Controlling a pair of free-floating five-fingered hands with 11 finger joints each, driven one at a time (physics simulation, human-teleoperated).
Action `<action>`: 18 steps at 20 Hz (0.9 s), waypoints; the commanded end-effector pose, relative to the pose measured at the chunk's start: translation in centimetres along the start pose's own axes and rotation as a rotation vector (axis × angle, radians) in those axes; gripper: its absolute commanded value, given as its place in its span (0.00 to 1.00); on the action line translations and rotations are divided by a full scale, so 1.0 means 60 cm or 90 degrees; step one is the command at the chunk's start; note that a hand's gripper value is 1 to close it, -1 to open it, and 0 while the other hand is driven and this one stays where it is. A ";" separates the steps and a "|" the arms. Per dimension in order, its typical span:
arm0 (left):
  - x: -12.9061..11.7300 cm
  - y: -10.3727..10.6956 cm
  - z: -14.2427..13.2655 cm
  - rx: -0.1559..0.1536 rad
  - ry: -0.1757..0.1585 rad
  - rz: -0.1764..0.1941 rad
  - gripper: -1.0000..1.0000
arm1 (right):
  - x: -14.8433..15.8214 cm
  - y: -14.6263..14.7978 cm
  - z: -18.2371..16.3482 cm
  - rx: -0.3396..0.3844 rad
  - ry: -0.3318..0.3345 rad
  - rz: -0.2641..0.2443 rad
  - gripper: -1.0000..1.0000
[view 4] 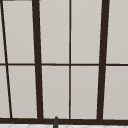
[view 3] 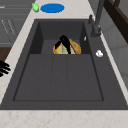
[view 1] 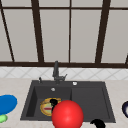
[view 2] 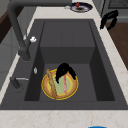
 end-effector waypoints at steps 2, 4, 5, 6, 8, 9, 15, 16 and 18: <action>-0.028 0.001 0.021 0.011 -0.031 0.024 1.00 | 0.000 0.000 0.000 0.000 0.000 0.000 0.50; -0.029 0.006 0.018 0.019 -0.033 -0.038 1.00 | 0.000 0.000 0.000 0.000 0.000 0.000 0.50; -0.028 0.009 0.016 0.016 -0.029 -0.058 1.00 | 0.000 0.000 0.000 0.000 0.000 0.000 0.50; -0.027 0.010 0.016 0.015 -0.026 -0.065 1.00 | 0.000 0.000 0.000 0.000 0.000 0.000 0.50; -0.021 0.011 0.017 0.009 -0.036 -0.073 1.00 | 0.000 0.000 0.000 0.000 0.000 0.000 0.50; -0.019 0.007 0.017 0.012 -0.032 -0.084 1.00 | 0.000 0.000 0.000 0.000 0.000 0.000 0.50; -0.009 -0.051 0.016 0.013 -0.019 -0.166 1.00 | 0.000 0.000 0.000 0.000 0.000 0.000 0.50; -0.015 -0.046 0.018 0.010 -0.016 -0.156 0.00 | 0.000 0.000 0.000 0.000 0.000 0.000 0.50; -0.002 -0.040 0.018 0.018 -0.020 -0.133 0.00 | 0.000 0.000 0.000 0.001 0.000 0.000 0.50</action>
